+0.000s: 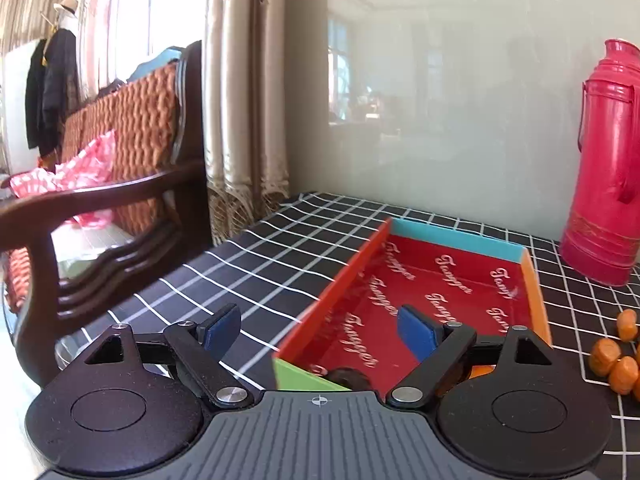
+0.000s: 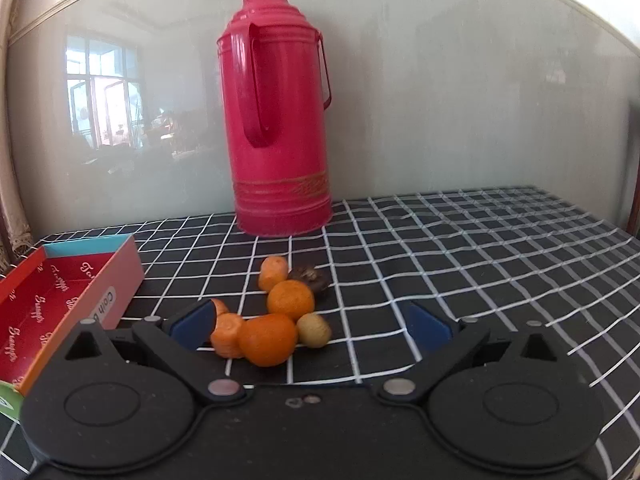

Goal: Organize fruits
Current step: 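Grasp the large orange with the right tool and drop it into the box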

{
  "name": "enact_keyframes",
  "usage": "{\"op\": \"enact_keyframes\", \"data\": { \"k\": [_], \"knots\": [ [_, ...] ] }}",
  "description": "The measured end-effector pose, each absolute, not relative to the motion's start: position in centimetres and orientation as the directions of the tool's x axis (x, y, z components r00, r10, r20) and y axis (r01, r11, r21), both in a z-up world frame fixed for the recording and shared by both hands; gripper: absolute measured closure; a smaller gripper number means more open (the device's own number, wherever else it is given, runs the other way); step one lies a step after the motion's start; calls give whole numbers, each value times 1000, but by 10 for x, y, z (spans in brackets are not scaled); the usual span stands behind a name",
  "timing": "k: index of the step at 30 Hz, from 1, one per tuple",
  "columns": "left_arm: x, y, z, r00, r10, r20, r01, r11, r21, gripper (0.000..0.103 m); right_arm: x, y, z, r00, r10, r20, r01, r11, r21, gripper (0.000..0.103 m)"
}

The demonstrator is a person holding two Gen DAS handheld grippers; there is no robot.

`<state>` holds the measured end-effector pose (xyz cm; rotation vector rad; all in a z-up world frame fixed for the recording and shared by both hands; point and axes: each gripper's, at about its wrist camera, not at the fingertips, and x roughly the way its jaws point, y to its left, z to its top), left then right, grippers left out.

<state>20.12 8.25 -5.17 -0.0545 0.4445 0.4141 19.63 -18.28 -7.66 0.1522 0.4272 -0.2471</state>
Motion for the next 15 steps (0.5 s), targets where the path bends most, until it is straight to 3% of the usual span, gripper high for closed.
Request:
{"op": "enact_keyframes", "data": {
  "k": [4,11,15],
  "knots": [
    [198,94,-50,817,388,-427,-414,910,35,16,206,-187,-87,864,-143,-482,263,946,190,37],
    [194,112,-51,804,412,-428,-443,896,30,15,219,-197,-102,845,-78,-529,287,901,325,44],
    [193,121,-51,797,425,-429,-457,889,30,14,225,-199,-108,840,-59,-540,292,888,356,54]
  ]
}}
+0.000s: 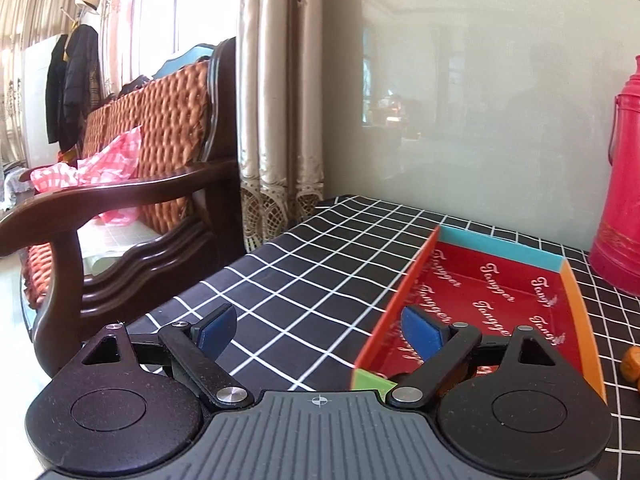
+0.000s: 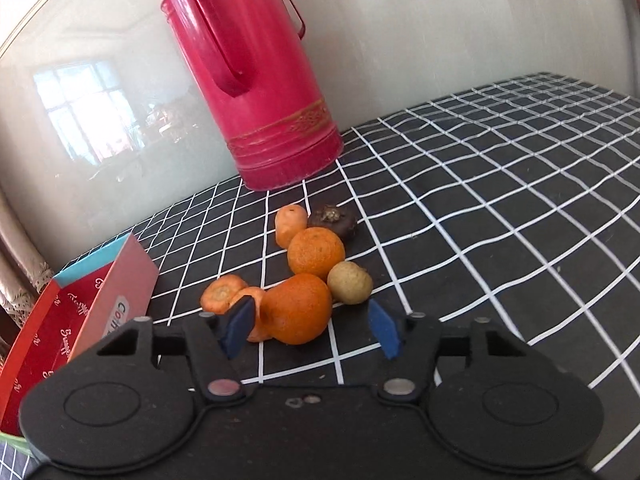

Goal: Organize fruits
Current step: 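Grasp the large orange with the right tool and drop it into the box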

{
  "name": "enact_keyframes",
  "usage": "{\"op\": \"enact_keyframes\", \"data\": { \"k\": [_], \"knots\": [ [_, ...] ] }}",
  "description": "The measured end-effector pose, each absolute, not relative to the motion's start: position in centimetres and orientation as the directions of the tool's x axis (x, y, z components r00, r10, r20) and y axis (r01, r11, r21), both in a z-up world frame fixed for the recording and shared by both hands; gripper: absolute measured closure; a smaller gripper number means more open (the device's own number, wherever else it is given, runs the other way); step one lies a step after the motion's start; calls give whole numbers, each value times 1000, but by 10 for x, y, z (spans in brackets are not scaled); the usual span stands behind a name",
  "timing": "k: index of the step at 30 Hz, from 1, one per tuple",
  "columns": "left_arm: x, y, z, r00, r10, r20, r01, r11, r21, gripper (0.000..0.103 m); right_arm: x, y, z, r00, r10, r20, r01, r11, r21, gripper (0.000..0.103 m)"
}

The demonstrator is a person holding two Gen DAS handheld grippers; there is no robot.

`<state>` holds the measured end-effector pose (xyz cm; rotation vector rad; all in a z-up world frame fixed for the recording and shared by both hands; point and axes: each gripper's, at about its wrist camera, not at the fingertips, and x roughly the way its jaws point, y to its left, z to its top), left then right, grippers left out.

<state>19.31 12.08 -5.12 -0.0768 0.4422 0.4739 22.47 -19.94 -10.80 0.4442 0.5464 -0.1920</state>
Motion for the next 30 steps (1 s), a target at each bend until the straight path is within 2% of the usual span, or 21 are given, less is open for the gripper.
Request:
{"op": "enact_keyframes", "data": {
  "k": [6,12,17,23,30],
  "knots": [
    [192,130,-51,789,439,-430,-477,879,22,12,228,-194,-106,851,-47,-523,272,892,361,69],
    [189,141,-52,778,458,-431,-498,867,24,10,226,-190,-102,855,-50,-516,261,902,344,70],
    [187,151,-53,765,468,-441,-518,855,9,9,216,-173,-88,892,-38,-451,185,940,285,70],
    [183,160,-54,754,484,-444,-538,843,5,9,199,-134,-71,934,98,-345,-16,973,231,70],
    [181,168,-56,737,505,-449,-557,830,19,8,197,-89,-64,909,258,-327,-211,962,172,70]
  ]
}}
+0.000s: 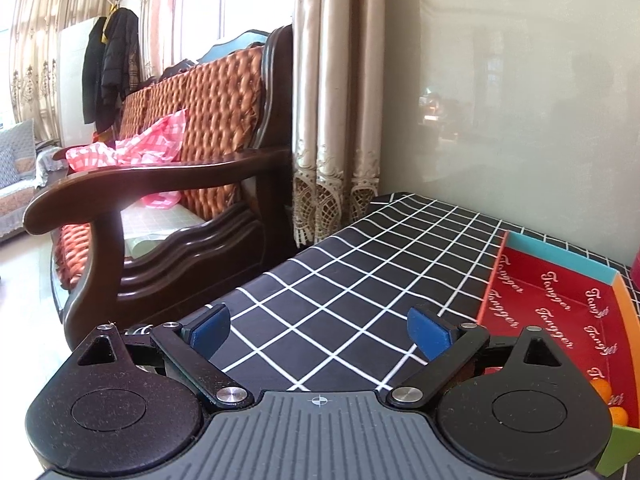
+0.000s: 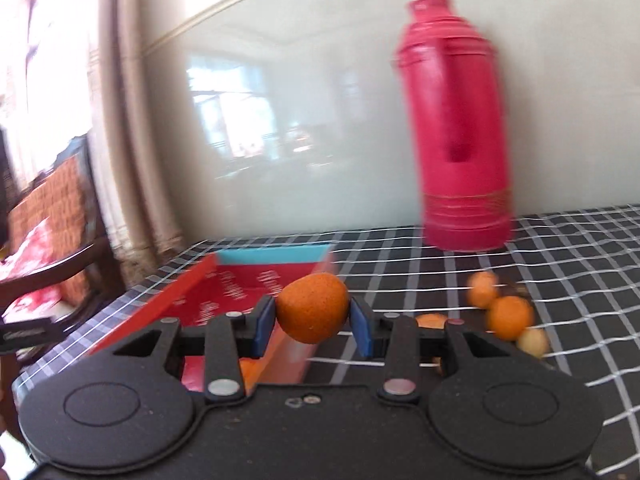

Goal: Organize fruits
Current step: 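Grasp the large orange with the right tool and drop it into the box, then move the left tool to the pile and grasp a carrot piece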

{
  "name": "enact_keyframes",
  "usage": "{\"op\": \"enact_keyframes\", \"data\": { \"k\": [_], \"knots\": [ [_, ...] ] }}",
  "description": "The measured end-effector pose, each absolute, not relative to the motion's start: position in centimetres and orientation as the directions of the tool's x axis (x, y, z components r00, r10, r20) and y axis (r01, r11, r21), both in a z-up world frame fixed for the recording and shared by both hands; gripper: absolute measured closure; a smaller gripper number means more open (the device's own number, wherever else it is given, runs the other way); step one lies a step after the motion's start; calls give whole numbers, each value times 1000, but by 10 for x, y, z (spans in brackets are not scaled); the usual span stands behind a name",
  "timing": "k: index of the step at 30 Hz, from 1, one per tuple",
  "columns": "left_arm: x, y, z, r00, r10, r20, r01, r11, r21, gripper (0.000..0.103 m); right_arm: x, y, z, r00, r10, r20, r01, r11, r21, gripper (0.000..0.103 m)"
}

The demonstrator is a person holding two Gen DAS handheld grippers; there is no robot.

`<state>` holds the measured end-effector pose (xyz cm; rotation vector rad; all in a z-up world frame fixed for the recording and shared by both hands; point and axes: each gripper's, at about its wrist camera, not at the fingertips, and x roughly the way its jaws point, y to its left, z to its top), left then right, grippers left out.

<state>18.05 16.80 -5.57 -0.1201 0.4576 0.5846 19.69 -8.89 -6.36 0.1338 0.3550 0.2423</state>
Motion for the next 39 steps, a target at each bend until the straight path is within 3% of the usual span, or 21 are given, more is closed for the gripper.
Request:
{"op": "enact_keyframes", "data": {
  "k": [6,18,20,22,28,33,39],
  "knots": [
    [178,180,-58,719,527,-454,-578,815,31,8,197,-56,-66,858,352,-373,-331,936,122,70],
    [171,200,-61,699,548,-459,-604,796,31,8,199,-17,-74,833,367,-414,-389,920,33,67],
    [170,203,-61,695,552,-460,-609,793,31,8,197,-17,-73,836,368,-407,-394,919,21,56],
    [170,205,-61,693,552,-463,-613,790,25,8,193,-16,-71,852,355,-384,-384,923,2,26],
    [171,202,-61,697,545,-466,-607,794,22,7,183,-19,-60,889,326,-322,-360,932,-50,24],
    [173,191,-59,710,535,-458,-589,807,30,7,180,-29,-54,925,242,-293,-277,957,-85,6],
    [172,160,-49,770,501,-396,-528,848,46,7,180,-59,-49,950,125,-288,-153,985,-77,6]
  ]
}}
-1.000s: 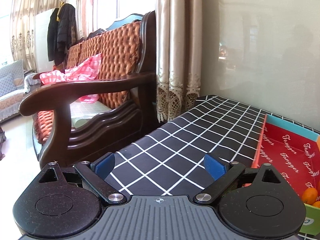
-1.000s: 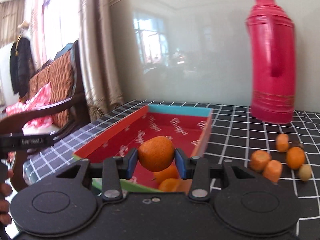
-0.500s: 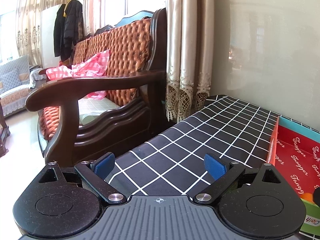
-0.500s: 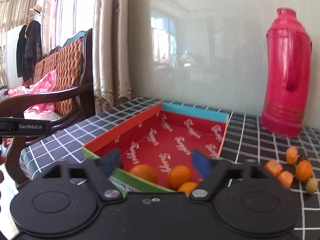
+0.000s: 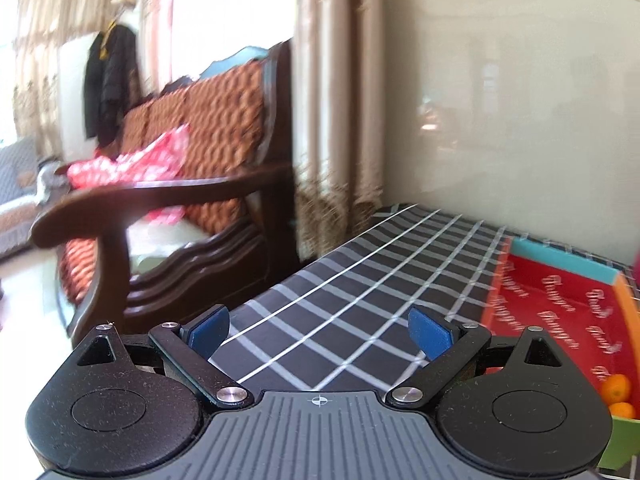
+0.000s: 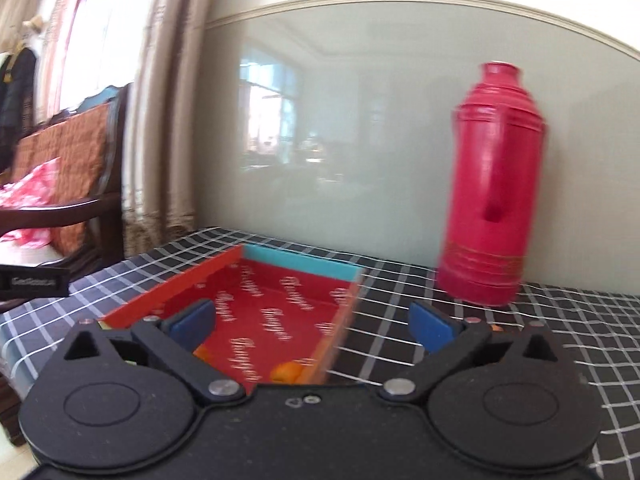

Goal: Organize fruits
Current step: 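Move the left tool to the pile and grasp a carrot piece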

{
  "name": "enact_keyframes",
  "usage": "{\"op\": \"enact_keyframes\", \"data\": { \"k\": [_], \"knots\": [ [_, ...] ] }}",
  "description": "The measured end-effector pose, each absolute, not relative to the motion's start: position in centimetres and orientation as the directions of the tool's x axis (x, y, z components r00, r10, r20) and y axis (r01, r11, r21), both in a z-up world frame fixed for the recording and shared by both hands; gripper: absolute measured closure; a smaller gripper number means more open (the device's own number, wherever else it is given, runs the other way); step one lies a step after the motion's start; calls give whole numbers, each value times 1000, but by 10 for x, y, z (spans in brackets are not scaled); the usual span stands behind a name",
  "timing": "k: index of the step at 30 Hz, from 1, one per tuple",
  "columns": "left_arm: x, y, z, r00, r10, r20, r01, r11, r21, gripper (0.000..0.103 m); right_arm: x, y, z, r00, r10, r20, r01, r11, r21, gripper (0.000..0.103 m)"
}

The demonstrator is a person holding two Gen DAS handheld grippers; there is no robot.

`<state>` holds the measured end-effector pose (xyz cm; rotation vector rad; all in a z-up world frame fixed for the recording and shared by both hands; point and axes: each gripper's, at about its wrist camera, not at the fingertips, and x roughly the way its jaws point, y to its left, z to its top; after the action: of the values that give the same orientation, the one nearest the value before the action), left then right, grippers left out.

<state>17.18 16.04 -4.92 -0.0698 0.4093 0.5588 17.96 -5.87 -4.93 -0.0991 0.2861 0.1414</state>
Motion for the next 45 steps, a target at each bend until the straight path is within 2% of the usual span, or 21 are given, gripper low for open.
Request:
{"op": "enact_keyframes", "data": {
  "k": [5,9,14,19,25,29,33,37,42,44,45],
  "knots": [
    [178,122,-44,831,419,-366,-432,900,50,7,177,-93,-48,960,-14,-280,-6,997,-72,6],
    [181,89,-41,875,338,-347,-342,938,51,7,172,-127,-46,946,-177,-273,166,984,-62,6],
    [181,40,-39,922,221,-319,-211,975,67,7,168,-179,-49,853,-431,-293,432,899,-66,6],
    [180,-10,-43,943,99,-318,-76,994,83,8,156,-221,-53,760,-570,-313,588,808,-44,6],
    [187,-74,-58,933,-14,-360,62,990,124,8,144,-247,-57,746,-574,-337,605,796,-15,6],
    [202,-108,-70,906,-59,-419,126,983,135,25,144,-260,-57,751,-562,-347,600,800,3,6],
    [218,-124,-82,875,-58,-480,126,986,111,29,137,-270,-55,753,-555,-353,599,801,20,6],
    [231,-135,-90,851,-60,-521,126,988,92,47,133,-282,-55,749,-550,-371,604,796,40,6],
    [244,-144,-97,825,-63,-561,126,989,74,51,133,-288,-59,743,-543,-391,605,795,46,6],
    [248,-147,-99,813,-75,-577,138,988,66,60,133,-289,-60,744,-541,-392,603,797,43,6],
    [250,-148,-100,811,-75,-581,138,988,65,61,133,-289,-60,743,-542,-393,602,797,40,6]
  ]
}}
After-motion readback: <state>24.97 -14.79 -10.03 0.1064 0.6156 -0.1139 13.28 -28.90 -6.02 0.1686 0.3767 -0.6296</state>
